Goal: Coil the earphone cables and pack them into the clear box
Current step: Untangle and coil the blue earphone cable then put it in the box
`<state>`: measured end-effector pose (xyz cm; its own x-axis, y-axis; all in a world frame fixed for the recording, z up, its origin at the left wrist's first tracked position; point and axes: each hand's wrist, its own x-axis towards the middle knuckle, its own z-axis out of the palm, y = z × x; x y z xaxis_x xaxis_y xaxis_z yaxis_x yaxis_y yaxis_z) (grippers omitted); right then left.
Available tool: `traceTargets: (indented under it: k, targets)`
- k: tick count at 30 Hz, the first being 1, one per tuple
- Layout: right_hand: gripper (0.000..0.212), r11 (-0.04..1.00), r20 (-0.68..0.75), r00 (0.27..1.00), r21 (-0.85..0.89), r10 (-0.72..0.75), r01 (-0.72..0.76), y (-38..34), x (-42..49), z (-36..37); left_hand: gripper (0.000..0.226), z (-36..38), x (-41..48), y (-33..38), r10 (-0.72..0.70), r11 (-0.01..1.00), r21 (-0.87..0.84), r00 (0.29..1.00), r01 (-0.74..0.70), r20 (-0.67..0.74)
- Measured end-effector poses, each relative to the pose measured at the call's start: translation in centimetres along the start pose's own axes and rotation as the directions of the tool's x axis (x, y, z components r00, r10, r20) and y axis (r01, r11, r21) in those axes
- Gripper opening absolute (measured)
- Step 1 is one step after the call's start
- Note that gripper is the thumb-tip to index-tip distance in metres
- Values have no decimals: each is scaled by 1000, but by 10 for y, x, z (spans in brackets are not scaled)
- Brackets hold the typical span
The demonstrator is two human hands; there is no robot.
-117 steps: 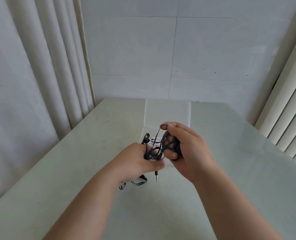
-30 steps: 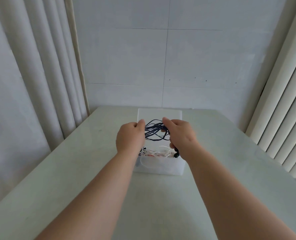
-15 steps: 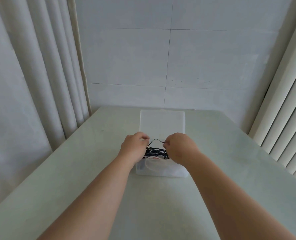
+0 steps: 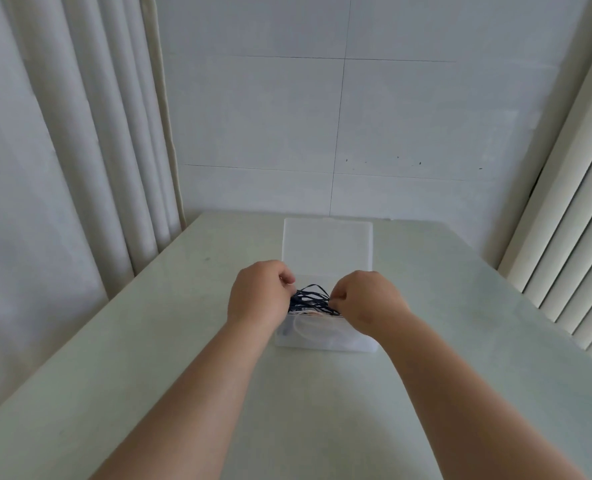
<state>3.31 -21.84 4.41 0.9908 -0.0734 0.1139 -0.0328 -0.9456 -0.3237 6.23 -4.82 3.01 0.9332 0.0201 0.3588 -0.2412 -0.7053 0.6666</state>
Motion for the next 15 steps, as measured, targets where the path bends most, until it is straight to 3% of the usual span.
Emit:
traceTargets:
  k: [7,11,15]
  targets:
    - [19,998,116,992,-57,41,-34,-6,6,-4,13,3,1,8,123,928,340,987,-153,107]
    - [28,993,191,981,-119,17,6,-7,7,-5,35,-2,3,6,117,910,369,972,-187,203]
    - [30,995,186,982,-103,7,13,-11,6,-8,41,-2,0,5,116,930,328,978,-168,173]
